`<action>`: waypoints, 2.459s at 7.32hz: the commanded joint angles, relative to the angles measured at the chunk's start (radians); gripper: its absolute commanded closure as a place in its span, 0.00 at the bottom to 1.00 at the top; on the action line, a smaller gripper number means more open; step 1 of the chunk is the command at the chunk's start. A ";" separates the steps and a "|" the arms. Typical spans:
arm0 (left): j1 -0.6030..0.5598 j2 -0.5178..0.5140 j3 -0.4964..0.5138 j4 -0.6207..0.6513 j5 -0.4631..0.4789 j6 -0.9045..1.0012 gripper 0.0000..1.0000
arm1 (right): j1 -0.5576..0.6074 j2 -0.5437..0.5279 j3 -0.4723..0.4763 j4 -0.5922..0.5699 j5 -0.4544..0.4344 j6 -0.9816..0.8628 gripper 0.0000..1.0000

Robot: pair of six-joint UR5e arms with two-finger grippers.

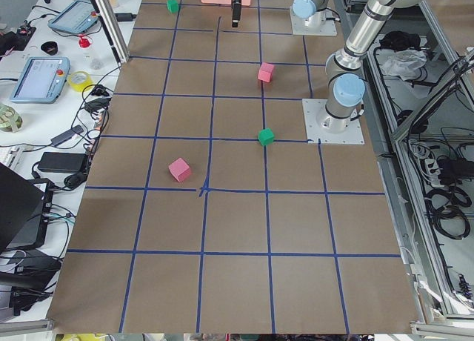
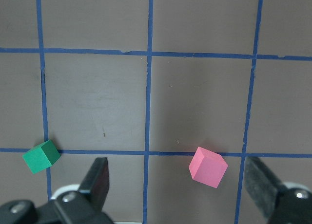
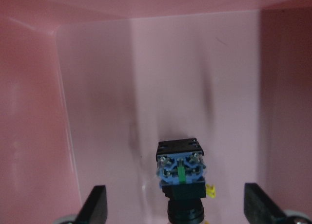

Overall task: Align button upright
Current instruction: 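Lower the right gripper into the bin around the button switch body, then close the right gripper on the black switch body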

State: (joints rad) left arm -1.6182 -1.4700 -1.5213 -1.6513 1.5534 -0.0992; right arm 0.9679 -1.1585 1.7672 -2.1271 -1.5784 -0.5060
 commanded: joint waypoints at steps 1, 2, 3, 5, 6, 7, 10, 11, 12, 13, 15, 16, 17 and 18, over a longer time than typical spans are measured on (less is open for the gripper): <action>0.000 0.004 0.003 -0.004 0.001 -0.001 0.00 | 0.000 0.013 0.002 -0.013 -0.002 0.000 0.00; 0.000 0.002 -0.002 -0.002 -0.001 -0.001 0.00 | 0.000 0.016 0.002 -0.022 0.000 0.000 0.00; 0.000 -0.001 -0.003 0.001 -0.003 -0.001 0.00 | 0.000 0.017 0.002 -0.027 -0.002 0.000 0.00; -0.002 0.002 -0.005 -0.001 0.001 -0.001 0.00 | 0.000 0.020 0.002 -0.036 -0.002 0.000 0.00; -0.002 0.004 -0.005 -0.004 0.002 -0.001 0.00 | 0.000 0.023 0.005 -0.036 0.000 0.000 0.00; -0.002 0.002 -0.005 -0.002 0.001 -0.001 0.00 | 0.000 0.029 0.020 -0.052 -0.002 0.000 0.00; -0.002 0.005 -0.007 -0.007 0.002 -0.001 0.00 | 0.000 0.030 0.025 -0.063 -0.005 0.000 0.00; 0.000 0.005 -0.007 -0.007 0.002 -0.001 0.00 | 0.000 0.030 0.025 -0.063 -0.003 0.000 0.00; 0.000 0.005 -0.005 -0.007 0.002 -0.001 0.00 | 0.000 0.030 0.025 -0.063 -0.030 0.000 0.03; -0.002 0.005 -0.007 -0.005 0.002 -0.001 0.00 | 0.000 0.030 0.025 -0.063 -0.050 0.000 0.04; -0.002 0.005 -0.005 -0.005 0.001 -0.001 0.00 | 0.000 0.030 0.025 -0.073 -0.039 0.001 0.04; -0.002 0.005 -0.007 -0.005 0.002 -0.001 0.00 | 0.000 0.030 0.023 -0.089 -0.035 0.003 0.04; -0.002 0.004 -0.007 -0.005 0.001 -0.001 0.00 | 0.000 0.031 0.025 -0.089 -0.035 0.003 0.04; -0.002 0.004 -0.007 -0.005 0.002 -0.001 0.00 | 0.000 0.031 0.025 -0.089 -0.037 0.001 0.03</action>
State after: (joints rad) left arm -1.6199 -1.4658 -1.5276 -1.6567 1.5546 -0.0997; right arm 0.9680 -1.1280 1.7913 -2.2142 -1.6149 -0.5037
